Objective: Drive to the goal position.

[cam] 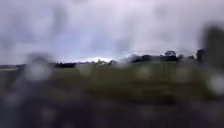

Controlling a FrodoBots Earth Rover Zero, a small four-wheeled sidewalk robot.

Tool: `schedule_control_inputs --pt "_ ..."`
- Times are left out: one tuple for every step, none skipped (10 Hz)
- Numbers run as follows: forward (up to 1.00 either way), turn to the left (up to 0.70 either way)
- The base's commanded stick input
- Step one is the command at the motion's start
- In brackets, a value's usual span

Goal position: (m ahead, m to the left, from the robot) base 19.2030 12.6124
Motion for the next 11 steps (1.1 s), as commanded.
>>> schedule_control_inputs --pt "0.0 0.7" --pt "0.0 0.7" --pt "0.0 0.7" --pt "0.0 0.7" --pt "0.0 0.7" --pt "0.0 0.7" --pt "0.0 0.7" --pt "0.0 0.7" --pt "0.0 0.0" --pt "0.0 0.0" --pt "0.0 0.0"
